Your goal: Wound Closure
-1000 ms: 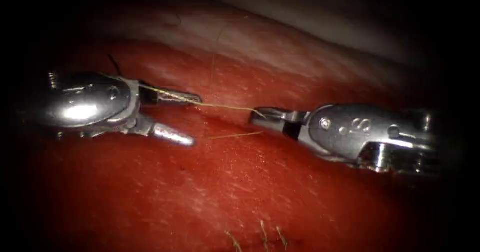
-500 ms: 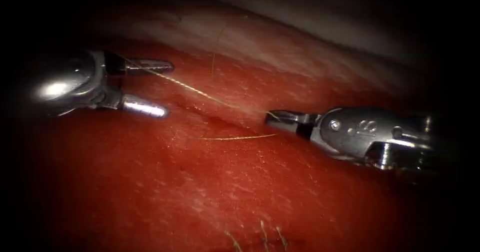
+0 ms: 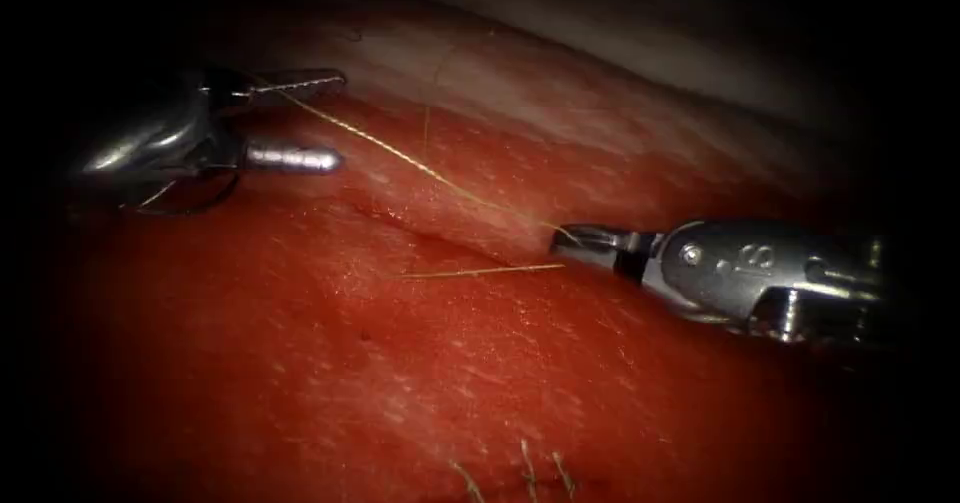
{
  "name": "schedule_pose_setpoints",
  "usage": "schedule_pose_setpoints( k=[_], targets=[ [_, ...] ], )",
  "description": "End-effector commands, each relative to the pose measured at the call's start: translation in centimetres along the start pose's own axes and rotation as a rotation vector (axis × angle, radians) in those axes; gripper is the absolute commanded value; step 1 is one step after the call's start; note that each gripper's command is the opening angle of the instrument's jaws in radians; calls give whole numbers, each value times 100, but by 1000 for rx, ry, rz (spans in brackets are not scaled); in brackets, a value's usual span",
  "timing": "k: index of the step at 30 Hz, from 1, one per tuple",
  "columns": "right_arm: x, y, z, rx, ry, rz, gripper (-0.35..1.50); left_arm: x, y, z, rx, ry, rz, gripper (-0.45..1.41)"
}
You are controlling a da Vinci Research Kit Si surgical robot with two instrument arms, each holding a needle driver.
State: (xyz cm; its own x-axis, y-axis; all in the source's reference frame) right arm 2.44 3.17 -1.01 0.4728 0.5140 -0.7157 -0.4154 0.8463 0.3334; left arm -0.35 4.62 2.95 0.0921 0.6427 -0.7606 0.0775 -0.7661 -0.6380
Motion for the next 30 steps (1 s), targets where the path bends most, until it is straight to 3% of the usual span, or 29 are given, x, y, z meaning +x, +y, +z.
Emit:
schedule_pose_setpoints(
  k=[1,6,11,30],
  targets=[
    [4,1,7,1,2,-2,-35,-7,0,2,0,11,-12,52],
    [2,1,5,2,2,3,-35,-6,1,-5,-34,25,-41,39],
    [2,0,5,2,3,2,-35,-6,2,-8,-46,23,-72,14],
    [-2,-5,6,-1,5,-1,-35,9,-3,-22,-73,127,-139,35]
  ],
)
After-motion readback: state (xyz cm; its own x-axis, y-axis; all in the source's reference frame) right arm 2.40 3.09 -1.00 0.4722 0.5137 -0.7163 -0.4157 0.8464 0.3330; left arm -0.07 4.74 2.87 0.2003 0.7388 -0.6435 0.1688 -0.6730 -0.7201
